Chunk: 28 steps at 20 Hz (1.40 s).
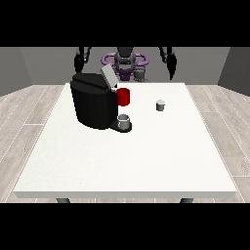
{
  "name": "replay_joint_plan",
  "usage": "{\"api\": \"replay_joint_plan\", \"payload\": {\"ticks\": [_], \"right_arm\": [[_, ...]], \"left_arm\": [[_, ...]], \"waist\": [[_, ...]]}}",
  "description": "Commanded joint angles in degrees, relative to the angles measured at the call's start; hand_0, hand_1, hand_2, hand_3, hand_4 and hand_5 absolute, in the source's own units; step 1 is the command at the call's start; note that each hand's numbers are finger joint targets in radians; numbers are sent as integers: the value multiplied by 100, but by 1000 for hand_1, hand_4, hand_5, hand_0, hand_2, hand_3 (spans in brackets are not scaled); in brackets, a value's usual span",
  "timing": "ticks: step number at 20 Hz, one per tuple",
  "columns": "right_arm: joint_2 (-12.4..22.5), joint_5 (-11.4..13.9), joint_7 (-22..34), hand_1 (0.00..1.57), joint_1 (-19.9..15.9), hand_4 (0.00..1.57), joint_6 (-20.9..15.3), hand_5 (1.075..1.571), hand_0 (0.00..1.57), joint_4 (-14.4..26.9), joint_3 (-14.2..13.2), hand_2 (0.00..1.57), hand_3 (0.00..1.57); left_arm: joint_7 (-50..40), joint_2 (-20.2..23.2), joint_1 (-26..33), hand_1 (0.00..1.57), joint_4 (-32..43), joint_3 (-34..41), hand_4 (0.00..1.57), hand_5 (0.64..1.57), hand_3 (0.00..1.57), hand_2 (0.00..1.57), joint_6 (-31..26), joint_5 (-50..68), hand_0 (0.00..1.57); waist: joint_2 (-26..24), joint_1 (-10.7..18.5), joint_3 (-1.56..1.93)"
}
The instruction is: Insert the coffee pod into the coffee machine and close the lid
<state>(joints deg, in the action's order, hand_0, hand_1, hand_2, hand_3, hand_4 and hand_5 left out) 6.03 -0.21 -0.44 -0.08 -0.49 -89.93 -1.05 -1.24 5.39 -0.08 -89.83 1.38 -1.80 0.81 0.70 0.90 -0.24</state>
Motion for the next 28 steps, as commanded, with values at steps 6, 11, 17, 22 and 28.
{"api": "replay_joint_plan", "payload": {"ticks": [6, 11, 17, 22, 28], "right_arm": [[-20, -102, 39, 0, -95, 0, 190, 1571, 0, 245, -5, 0, 0], [-125, 805, -271, 0, 19, 0, -804, 1571, 0, 254, -24, 0, 0], [-338, 1074, 64, 0, -379, 0, -839, 1571, 0, 47, 444, 0, 0], [-450, 950, -489, 0, -553, 0, -874, 1571, 0, 520, 292, 0, 0], [-396, 1067, -77, 0, -822, 0, -772, 1571, 0, 323, 456, 0, 0]], "left_arm": [[962, 908, -70, 0, 211, -45, 0, 1571, 0, 0, -782, -531, 0], [1276, 1280, -92, 0, 315, -85, 0, 1571, 0, 0, -965, -915, 0], [692, 1660, -1074, 0, 1052, 141, 0, 1571, 0, 0, -1030, -1260, 0], [498, 1881, -1668, 0, 1441, 181, 0, 1571, 0, 0, -1151, -1517, 0], [828, 2281, -2073, 0, 2409, 192, 0, 1571, 0, 0, -1172, -2091, 0]], "waist": [[-20, -125, 23], [-61, -223, 22], [355, -726, 22], [820, -793, 26], [1148, -1064, 21]]}}
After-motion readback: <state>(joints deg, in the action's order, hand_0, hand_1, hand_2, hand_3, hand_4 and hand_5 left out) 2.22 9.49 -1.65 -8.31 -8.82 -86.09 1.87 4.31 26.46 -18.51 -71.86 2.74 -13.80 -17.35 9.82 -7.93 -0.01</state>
